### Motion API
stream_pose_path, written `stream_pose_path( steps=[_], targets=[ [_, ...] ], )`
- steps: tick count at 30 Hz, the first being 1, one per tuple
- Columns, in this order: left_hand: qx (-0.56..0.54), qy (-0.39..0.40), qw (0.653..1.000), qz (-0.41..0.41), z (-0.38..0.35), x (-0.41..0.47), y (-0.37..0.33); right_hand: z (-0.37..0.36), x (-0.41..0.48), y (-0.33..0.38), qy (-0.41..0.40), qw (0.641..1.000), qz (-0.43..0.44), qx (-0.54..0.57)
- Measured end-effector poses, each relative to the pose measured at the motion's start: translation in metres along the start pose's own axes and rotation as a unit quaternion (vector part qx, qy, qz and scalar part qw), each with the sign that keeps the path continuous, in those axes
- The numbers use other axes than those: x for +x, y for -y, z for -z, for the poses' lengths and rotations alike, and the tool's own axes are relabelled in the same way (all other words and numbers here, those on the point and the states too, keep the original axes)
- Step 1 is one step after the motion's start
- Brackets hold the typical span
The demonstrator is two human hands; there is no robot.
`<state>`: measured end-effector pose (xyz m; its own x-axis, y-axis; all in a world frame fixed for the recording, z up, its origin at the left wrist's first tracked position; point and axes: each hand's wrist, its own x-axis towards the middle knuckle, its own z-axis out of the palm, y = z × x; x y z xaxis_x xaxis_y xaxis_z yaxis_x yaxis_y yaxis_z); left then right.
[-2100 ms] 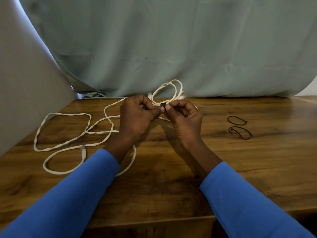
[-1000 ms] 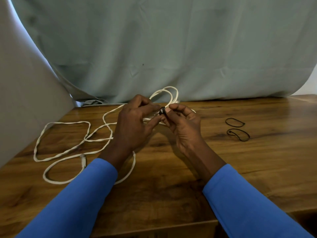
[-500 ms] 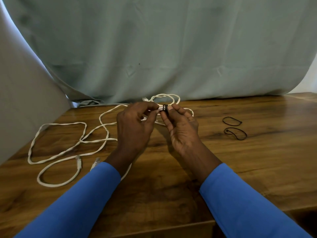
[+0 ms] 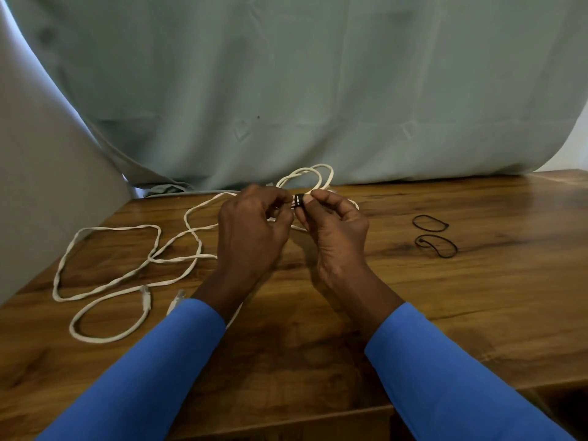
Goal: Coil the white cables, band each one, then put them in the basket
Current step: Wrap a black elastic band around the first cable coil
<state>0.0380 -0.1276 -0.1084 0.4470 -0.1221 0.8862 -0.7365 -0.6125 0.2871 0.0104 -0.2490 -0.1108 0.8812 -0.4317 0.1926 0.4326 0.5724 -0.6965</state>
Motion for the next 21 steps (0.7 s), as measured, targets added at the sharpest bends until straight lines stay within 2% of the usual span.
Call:
stream_pose_path(
  steps=[4, 9, 13, 16, 21],
  targets=[
    [-0.007, 0.044, 0.998, -0.033, 0.004, 0.004, 0.005, 0.004, 0.003, -0.001, 0.015, 0.999, 0.017, -0.043],
    [-0.025, 0.095, 0.995, -0.014, 0.015, 0.01, 0.016, 0.007, 0.008, -0.002, 0.046, 0.991, 0.045, -0.115],
    [-0.029, 0.103, 0.994, 0.008, 0.02, 0.013, 0.016, 0.01, 0.011, -0.003, 0.086, 0.96, 0.116, -0.24],
    [-0.014, 0.114, 0.993, -0.006, 0.021, 0.013, 0.016, 0.013, 0.011, -0.004, 0.107, 0.936, 0.148, -0.3],
    [-0.021, 0.14, 0.989, -0.041, 0.017, 0.009, 0.027, 0.018, 0.016, -0.002, 0.133, 0.926, 0.146, -0.321]
  ],
)
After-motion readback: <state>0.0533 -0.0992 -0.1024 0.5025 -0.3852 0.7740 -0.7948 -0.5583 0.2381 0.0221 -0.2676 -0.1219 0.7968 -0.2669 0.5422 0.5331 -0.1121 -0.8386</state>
